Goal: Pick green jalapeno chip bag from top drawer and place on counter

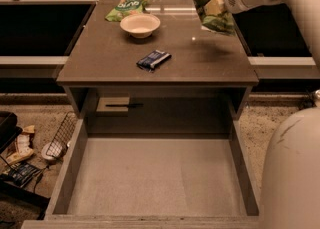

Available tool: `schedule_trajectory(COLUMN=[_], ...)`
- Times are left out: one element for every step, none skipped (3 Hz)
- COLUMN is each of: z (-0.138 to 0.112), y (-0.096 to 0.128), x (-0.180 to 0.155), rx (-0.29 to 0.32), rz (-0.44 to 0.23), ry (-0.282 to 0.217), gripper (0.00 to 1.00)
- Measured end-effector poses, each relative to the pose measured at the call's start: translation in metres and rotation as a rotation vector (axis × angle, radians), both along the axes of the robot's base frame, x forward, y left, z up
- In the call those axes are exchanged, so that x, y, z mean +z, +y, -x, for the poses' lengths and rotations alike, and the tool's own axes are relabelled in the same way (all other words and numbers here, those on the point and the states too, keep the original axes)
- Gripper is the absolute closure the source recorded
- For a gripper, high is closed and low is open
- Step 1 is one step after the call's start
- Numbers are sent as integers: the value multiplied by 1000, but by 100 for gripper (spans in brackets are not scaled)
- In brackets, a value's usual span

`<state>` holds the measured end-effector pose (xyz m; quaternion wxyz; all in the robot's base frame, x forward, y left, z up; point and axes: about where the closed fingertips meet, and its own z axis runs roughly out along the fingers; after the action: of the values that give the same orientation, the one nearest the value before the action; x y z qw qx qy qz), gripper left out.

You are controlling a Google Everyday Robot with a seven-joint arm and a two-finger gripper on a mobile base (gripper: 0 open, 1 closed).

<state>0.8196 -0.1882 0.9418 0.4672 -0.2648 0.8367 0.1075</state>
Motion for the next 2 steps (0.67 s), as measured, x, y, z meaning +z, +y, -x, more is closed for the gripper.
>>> schedule_trajectory(z=[-1,-2], y=[2,5], x=[-4,-8], rx=[3,7], rz=[0,0], ry=[6,12], gripper=[82,50])
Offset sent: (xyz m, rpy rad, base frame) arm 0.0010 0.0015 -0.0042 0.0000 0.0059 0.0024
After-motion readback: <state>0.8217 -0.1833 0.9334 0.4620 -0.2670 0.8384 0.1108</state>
